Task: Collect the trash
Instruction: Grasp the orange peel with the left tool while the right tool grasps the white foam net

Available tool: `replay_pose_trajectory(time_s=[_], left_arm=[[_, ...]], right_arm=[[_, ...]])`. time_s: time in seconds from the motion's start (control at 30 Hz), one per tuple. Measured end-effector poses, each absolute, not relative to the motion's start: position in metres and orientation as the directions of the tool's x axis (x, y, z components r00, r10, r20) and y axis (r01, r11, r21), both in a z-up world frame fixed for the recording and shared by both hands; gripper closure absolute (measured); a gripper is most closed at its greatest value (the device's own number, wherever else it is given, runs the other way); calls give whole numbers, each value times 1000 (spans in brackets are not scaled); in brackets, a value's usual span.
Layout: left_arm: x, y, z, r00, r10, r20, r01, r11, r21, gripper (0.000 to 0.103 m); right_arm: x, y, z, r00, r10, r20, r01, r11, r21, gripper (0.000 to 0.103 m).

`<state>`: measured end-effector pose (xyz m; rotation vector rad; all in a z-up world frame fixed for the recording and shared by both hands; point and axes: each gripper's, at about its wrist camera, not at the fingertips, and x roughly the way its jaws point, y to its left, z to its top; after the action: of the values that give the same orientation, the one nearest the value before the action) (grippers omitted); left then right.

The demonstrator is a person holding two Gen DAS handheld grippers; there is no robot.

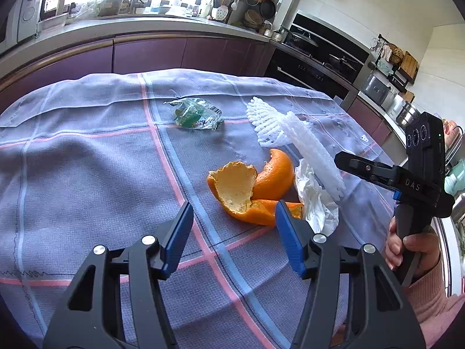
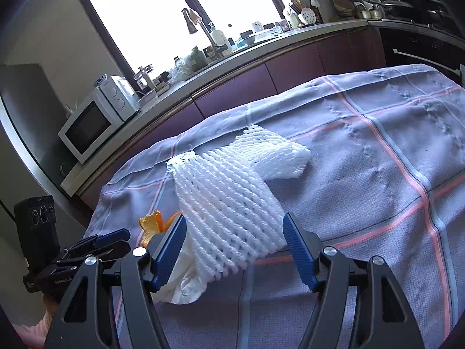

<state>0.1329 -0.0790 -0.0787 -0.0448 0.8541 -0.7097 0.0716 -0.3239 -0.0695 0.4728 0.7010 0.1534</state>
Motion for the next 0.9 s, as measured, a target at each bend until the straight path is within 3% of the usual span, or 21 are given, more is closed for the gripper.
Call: replay_pose_trajectory(time_s=[0.33,0.6,0.67,0.73,0.83,0.9], left_arm=[[144,-102,-90,383,-593,-708,553,761,-339,66],[143,-102,-88,395,-587,-707,544,770,-335,75],[141,-100,-86,401,-584,-706,546,771,-328,79],[140,-99,-85,408,-582,-703,547,773,-322,85],[139,-98,-85,406,-587,-701,550,769,-325,96],[138,-97,-84,411,-586,-698,549,771,-324,96]], right_arm=[[82,-336,-83,735,361,-574,9,841,541,36],[77,-339,-85,729,379,-569,-7,837,548,73],[76,-339,-85,728,389,-564,-19,835,550,89],[74,-338,-83,729,393,-560,-30,836,547,96],[72,-336,-79,734,394,-554,-41,839,543,98],[70,-335,-76,739,394,-547,-46,839,541,100]])
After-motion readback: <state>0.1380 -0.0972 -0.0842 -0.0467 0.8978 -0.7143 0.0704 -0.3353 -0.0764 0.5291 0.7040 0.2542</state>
